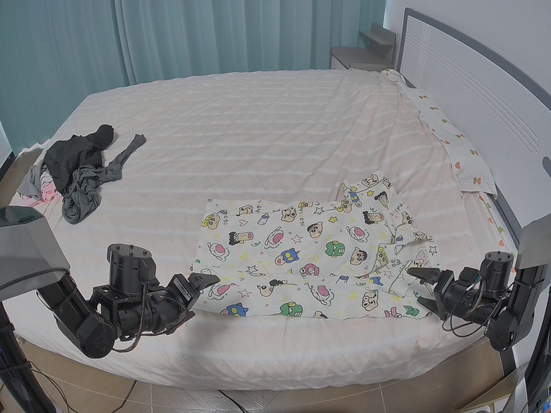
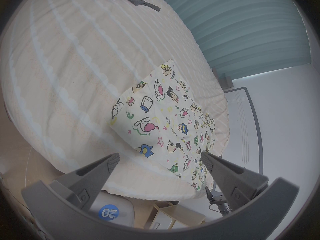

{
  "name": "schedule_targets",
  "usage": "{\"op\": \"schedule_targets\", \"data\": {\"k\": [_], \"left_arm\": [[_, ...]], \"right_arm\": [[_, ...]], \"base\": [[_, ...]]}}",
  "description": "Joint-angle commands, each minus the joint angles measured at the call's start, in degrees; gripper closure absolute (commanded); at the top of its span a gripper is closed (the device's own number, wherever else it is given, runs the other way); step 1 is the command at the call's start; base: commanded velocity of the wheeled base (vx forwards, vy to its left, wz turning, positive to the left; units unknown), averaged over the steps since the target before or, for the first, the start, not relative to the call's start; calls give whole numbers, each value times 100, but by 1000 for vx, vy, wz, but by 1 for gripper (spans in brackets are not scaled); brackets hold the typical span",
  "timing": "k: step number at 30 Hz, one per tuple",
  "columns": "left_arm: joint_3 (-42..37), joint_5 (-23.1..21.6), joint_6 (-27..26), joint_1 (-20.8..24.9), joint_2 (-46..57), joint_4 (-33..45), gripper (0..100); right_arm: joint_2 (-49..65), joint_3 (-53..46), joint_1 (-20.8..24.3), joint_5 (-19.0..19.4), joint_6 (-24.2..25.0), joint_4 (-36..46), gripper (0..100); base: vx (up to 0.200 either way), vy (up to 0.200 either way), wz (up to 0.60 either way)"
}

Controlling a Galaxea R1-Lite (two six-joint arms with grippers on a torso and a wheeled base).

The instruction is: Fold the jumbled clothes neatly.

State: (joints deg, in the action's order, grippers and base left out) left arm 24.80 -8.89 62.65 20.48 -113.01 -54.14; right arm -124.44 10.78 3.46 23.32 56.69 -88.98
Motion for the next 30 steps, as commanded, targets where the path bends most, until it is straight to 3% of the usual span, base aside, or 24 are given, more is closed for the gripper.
{"op": "schedule_targets", "data": {"k": [1, 13, 24, 30], "left_arm": [[-80, 1, 2, 0, -116, -71, 0], [-80, 19, -7, 0, -178, -79, 0], [-89, 19, -7, 0, -187, -79, 0], [-89, 19, -7, 0, -187, -79, 0]], "right_arm": [[-634, 214, 190, -249, -184, -76, 0], [-924, 531, -170, -645, -342, -76, 0], [-1021, 671, -627, -645, -439, -76, 0], [-265, 320, -663, -627, -360, -76, 0]], "base": [[0, 0, 0], [0, 0, 0], [0, 0, 0], [0, 0, 0]]}}
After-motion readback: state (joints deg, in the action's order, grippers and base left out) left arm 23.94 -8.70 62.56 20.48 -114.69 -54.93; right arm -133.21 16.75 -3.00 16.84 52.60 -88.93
